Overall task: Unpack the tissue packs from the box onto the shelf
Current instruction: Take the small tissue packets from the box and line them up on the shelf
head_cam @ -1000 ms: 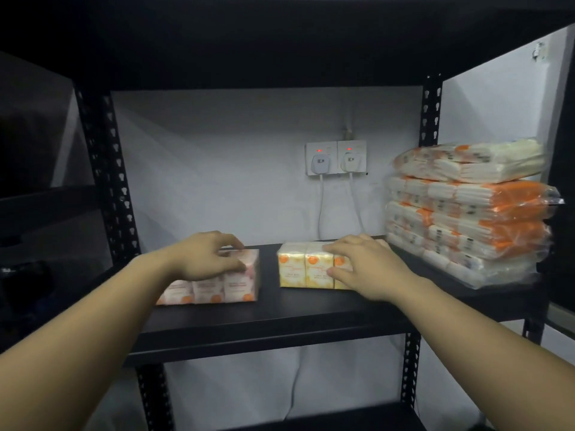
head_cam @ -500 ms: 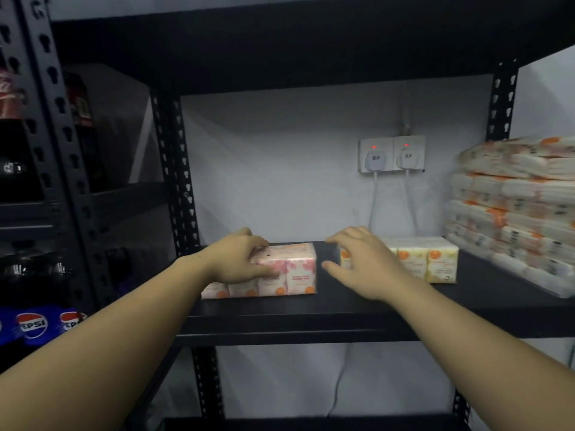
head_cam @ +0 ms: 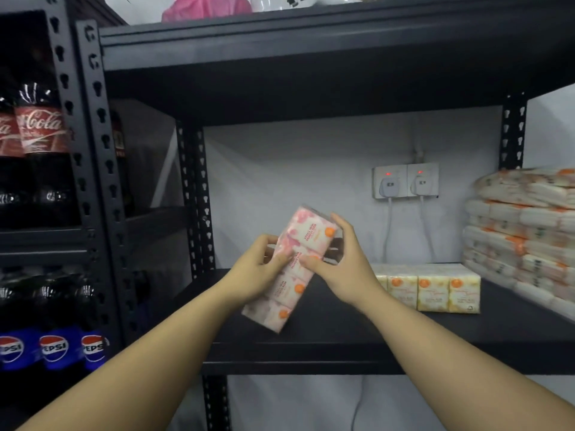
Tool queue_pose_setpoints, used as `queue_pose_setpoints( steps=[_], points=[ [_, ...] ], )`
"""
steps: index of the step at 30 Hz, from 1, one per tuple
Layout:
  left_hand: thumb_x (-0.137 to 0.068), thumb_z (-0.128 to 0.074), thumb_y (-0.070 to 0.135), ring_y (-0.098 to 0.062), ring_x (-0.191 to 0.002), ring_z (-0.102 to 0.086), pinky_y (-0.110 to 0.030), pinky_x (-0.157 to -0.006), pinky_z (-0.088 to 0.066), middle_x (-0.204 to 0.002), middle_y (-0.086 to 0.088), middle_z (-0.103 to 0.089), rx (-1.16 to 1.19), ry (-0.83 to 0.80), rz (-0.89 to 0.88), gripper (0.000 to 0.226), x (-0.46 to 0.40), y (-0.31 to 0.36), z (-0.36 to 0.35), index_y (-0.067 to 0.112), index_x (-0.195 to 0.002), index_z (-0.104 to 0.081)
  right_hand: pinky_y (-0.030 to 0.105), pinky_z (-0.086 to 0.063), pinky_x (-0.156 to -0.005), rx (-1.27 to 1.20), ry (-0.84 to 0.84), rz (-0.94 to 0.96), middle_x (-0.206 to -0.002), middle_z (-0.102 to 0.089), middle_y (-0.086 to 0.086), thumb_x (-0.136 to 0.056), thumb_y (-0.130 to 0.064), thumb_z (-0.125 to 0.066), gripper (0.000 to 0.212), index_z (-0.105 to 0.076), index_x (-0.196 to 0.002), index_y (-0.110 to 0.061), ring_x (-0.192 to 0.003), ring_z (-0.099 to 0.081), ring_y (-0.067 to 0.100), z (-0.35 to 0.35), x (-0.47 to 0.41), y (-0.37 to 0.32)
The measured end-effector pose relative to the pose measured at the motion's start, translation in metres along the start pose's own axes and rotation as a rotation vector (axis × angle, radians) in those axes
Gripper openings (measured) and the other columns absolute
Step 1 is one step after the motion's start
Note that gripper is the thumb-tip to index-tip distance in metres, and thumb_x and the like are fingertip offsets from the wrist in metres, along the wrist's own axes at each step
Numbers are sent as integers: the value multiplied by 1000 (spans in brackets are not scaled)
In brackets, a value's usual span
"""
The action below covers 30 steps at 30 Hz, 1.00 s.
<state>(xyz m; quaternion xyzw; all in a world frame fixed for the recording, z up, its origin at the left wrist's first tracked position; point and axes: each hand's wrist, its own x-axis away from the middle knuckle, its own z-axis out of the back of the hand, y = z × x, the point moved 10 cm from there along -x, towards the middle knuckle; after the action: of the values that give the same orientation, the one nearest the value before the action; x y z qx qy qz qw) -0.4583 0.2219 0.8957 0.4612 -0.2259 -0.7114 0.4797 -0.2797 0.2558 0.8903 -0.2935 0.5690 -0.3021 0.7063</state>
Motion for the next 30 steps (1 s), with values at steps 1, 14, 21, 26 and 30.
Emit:
queue_pose_setpoints(
  steps=[1, 14, 21, 26, 30],
  points=[
    [-99, -62, 45, -7, -103, -73, -20, -72, -60, -120, 5, -68, 37, 4, -10, 36, 0, 5, 2, 26, -128, -52, 30, -61, -87, 8, 13, 17, -120, -65, -19, -71, -42, -92, 97, -29, -144, -53, -110, -66, -1, 2, -5, -7],
    [-91, -74, 46, 1, -101, -70, -39, -92, -60, -110, 24, -73, -313, 161, -228, 43, 0, 43, 78, 47, -133, -62, 23, -55, -79, 281, -381, -34, -124, -51, -28, -65, -51, -92, 104, -26, -145, -60, -117, -58, 2, -40, -14, -16],
    [-84, -73, 65, 1, -99, -72, -34, -86, -60, -108, 22, -75, -236, 257, -114, 44, 27, -24, 109, 44, -121, -63, 37, -57, -94, 539, -492, -181, -127, -60, -14, -68, -43, -91, 80, -47, -134, -40, -104, -66, 5, -34, 7, 30],
    [-86, -75, 55, 2, -94, -70, -29, -80, -59, -102, 17, -74, -338, 240, 78, 33, 53, -99, 87, 37, -111, -62, 40, -51, -103, 696, -543, -118, -136, -58, -10, -77, -46, -87, 68, -56, -137, -39, -119, -60, 16, -28, 5, 26],
    [-85, -68, 65, -2, -100, -68, -21, -75, -53, -108, 19, -69, -357, 205, 151, 44, 53, -114, 76, 37, -117, -57, 41, -50, -106, 805, -583, -65, -145, -57, -10, -82, -58, -78, 73, -51, -147, -40, -124, -57, 15, -27, 7, 27]
  ],
)
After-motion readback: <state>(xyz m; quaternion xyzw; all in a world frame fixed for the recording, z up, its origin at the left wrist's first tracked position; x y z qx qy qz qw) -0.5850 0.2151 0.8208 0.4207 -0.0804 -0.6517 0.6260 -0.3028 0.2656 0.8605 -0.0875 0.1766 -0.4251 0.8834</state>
